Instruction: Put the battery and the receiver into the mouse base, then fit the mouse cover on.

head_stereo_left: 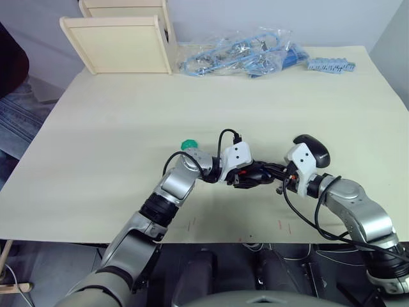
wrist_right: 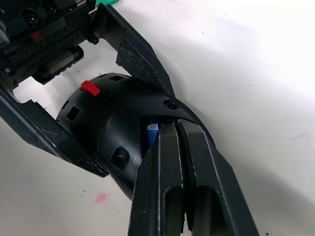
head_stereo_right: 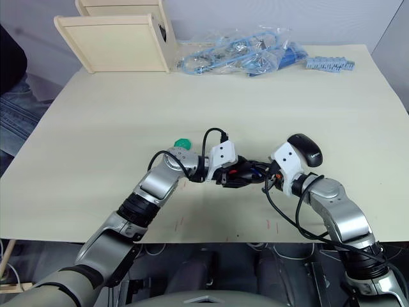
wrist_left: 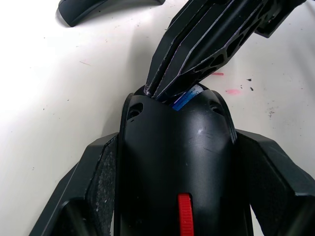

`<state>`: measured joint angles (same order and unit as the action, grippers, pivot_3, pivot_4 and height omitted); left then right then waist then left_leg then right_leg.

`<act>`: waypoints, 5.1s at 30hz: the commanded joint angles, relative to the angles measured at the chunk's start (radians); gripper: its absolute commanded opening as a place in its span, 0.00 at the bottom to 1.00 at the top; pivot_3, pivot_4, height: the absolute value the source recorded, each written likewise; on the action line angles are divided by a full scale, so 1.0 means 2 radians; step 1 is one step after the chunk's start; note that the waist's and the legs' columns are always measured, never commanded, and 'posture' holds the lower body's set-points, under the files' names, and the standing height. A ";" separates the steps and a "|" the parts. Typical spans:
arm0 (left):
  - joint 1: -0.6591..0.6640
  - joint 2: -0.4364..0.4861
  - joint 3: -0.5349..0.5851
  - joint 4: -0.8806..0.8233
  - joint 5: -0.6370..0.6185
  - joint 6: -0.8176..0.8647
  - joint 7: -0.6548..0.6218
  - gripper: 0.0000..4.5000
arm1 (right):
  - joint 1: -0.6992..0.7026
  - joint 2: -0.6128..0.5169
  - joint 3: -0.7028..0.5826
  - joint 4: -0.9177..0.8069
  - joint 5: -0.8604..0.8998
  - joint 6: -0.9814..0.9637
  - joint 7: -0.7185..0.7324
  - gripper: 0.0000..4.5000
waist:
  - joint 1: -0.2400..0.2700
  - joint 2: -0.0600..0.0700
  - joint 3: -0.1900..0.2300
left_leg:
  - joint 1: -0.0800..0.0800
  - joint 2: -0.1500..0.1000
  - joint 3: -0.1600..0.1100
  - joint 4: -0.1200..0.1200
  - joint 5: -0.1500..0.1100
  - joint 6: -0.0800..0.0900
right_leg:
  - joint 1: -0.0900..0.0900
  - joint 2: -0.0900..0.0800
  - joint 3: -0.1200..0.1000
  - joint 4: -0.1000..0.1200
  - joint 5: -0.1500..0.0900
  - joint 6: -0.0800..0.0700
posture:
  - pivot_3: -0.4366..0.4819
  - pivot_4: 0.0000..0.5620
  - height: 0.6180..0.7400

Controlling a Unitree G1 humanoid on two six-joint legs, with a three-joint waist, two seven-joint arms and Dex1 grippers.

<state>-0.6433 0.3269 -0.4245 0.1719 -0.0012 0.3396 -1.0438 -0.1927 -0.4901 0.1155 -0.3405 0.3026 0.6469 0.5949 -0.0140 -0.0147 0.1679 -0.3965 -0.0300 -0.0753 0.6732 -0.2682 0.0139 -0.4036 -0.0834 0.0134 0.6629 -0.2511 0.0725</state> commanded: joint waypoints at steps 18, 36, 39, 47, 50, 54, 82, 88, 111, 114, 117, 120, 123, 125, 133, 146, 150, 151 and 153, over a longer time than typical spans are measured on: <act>0.028 0.021 0.047 -0.072 -0.054 0.039 -0.008 1.00 | 0.096 -0.053 -0.151 -0.114 0.125 0.031 0.023 0.46 | -0.002 0.000 0.000 | 0.000 0.000 0.000 0.000 0.000 0.000 | 0.000 0.000 0.000 0.000 0.000 0.000 | 0.48 0.27 1.00; 0.241 0.122 0.267 -0.325 -0.278 0.163 0.015 1.00 | 0.143 -0.104 -0.255 -0.112 0.148 0.068 -0.004 0.98 | 0.000 0.001 0.000 | 0.000 0.002 0.001 -0.001 0.000 0.000 | 0.000 0.000 0.001 0.000 0.000 0.000 | 0.48 0.27 1.00; 0.269 0.118 0.298 -0.323 -0.303 0.133 0.009 1.00 | 0.123 -0.117 -0.247 -0.092 0.147 0.076 -0.003 0.98 | 0.000 0.001 0.000 | 0.000 0.002 0.001 -0.001 0.000 0.000 | 0.000 0.000 0.001 -0.001 0.000 0.000 | 0.48 0.27 1.00; 0.333 0.135 0.343 -0.342 -0.356 0.086 -0.027 1.00 | 0.042 -0.167 -0.223 0.000 0.139 0.112 0.016 0.98 | 0.001 0.001 0.000 | 0.000 0.003 0.002 -0.001 0.000 0.000 | 0.000 0.000 0.001 -0.001 0.000 0.000 | 0.48 0.27 1.00; 0.345 0.140 0.351 -0.350 -0.376 0.087 -0.024 1.00 | 0.009 -0.184 -0.204 0.037 0.134 0.121 0.030 0.98 | 0.001 0.001 0.000 | 0.000 0.003 0.002 -0.001 0.000 0.000 | 0.000 0.000 0.002 -0.001 0.000 0.000 | 0.48 0.27 1.00; 0.356 0.146 0.354 -0.357 -0.383 0.075 -0.025 1.00 | -0.025 -0.187 -0.175 0.086 0.117 0.111 0.044 0.98 | 0.000 0.001 0.000 | 0.000 0.003 0.002 -0.001 0.000 0.000 | 0.000 0.000 0.001 -0.001 0.000 0.000 | 0.48 0.27 1.00; 0.368 0.179 0.345 -0.379 -0.405 0.068 -0.009 1.00 | -0.073 -0.111 -0.140 0.191 0.055 0.020 0.044 0.98 | 0.000 0.001 0.000 | 0.001 0.003 0.002 -0.001 0.000 0.000 | 0.000 0.001 0.002 -0.001 0.000 0.000 | 0.48 0.27 1.00; 0.365 0.181 0.340 -0.372 -0.401 0.064 -0.015 1.00 | -0.069 -0.108 -0.155 0.187 0.060 0.024 0.040 0.98 | 0.000 0.001 0.001 | 0.001 0.003 0.003 -0.001 0.000 0.000 | 0.000 0.001 0.002 -0.001 0.000 0.000 | 0.48 0.27 1.00; 0.369 0.185 0.340 -0.352 -0.395 0.045 -0.036 1.00 | -0.059 -0.107 -0.156 0.190 0.051 0.017 0.045 0.98 | 0.000 0.001 0.001 | 0.001 0.003 0.003 -0.001 0.000 0.000 | 0.000 0.001 0.002 -0.001 0.000 0.000 | 0.48 0.27 1.00; 0.370 0.186 0.340 -0.350 -0.395 0.044 -0.038 1.00 | -0.059 -0.106 -0.154 0.191 0.050 0.015 0.045 0.98 | 0.000 0.001 0.001 | 0.001 0.003 0.003 -0.001 0.000 0.000 | 0.000 0.001 0.002 -0.001 0.000 0.000 | 0.48 0.27 1.00; 0.371 0.187 0.341 -0.349 -0.396 0.042 -0.039 1.00 | -0.059 -0.105 -0.154 0.192 0.049 0.014 0.045 0.98 | 0.000 0.001 0.001 | 0.001 0.003 0.003 -0.001 0.000 0.000 | 0.000 0.001 0.002 -0.001 0.000 0.000 | 0.48 0.27 1.00; 0.370 0.187 0.340 -0.347 -0.395 0.041 -0.040 1.00 | -0.058 -0.103 -0.153 0.191 0.048 0.014 0.045 0.98 | 0.000 0.001 0.001 | 0.001 0.003 0.003 -0.001 0.000 0.000 | 0.000 0.001 0.002 -0.001 0.000 0.000 | 0.48 0.27 1.00; 0.369 0.188 0.340 -0.343 -0.393 0.039 -0.043 1.00 | -0.057 -0.101 -0.153 0.190 0.049 0.015 0.045 0.98 | 0.000 0.001 0.001 | 0.001 0.003 0.003 -0.001 0.000 0.000 | 0.000 0.001 0.002 -0.001 0.000 0.000 | 0.48 0.27 1.00; 0.370 0.188 0.340 -0.342 -0.393 0.037 -0.043 1.00 | -0.056 -0.101 -0.153 0.189 0.048 0.014 0.046 0.93 | 0.000 0.001 0.001 | 0.001 0.003 0.003 -0.001 0.000 0.000 | 0.000 0.001 0.002 -0.001 0.000 0.000 | 0.48 0.27 1.00; 0.371 0.188 0.337 -0.341 -0.391 0.034 -0.044 1.00 | -0.053 -0.100 -0.153 0.189 0.044 0.011 0.046 0.80 | 0.000 0.001 0.001 | 0.001 0.003 0.003 -0.001 0.000 0.000 | 0.000 0.001 0.002 -0.001 0.000 0.000 | 0.48 0.27 1.00; 0.370 0.186 0.333 -0.340 -0.388 0.034 -0.044 1.00 | -0.054 -0.100 -0.154 0.185 0.045 0.014 0.051 0.80 | 0.000 0.001 0.001 | 0.001 0.003 0.003 -0.002 0.000 0.000 | 0.000 0.001 0.002 -0.001 0.000 0.000 | 0.48 0.27 1.00; 0.369 0.186 0.332 -0.339 -0.388 0.034 -0.044 1.00 | -0.054 -0.101 -0.153 0.184 0.044 0.013 0.050 0.68 | 0.000 0.001 0.001 | 0.001 0.003 0.003 -0.002 0.000 0.000 | 0.000 0.001 0.002 -0.001 0.000 0.000 | 0.48 0.27 1.00; 0.368 0.186 0.332 -0.339 -0.388 0.034 -0.043 1.00 | -0.054 -0.102 -0.152 0.183 0.044 0.013 0.051 0.68 | 0.000 0.001 0.001 | 0.001 0.003 0.003 -0.002 0.000 0.000 | 0.000 0.001 0.002 -0.001 0.000 0.000 | 0.48 0.27 1.00; 0.370 0.185 0.332 -0.339 -0.388 0.033 -0.043 1.00 | -0.052 -0.102 -0.152 0.180 0.044 0.014 0.051 0.68 | 0.000 0.001 0.001 | 0.001 0.003 0.003 -0.002 0.000 0.000 | 0.000 0.001 0.002 -0.001 0.000 0.000 | 0.48 0.27 1.00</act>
<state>0.0969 0.6936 0.2340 -0.4992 -0.7707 0.4270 -1.1274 -0.2981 -0.6869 -0.1690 0.0572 0.3839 0.6879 0.6926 -0.0149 -0.0120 0.1691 -0.3953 -0.0242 -0.0703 0.6701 -0.2686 0.0146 -0.4041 -0.0815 0.0175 0.6610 -0.2512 0.0719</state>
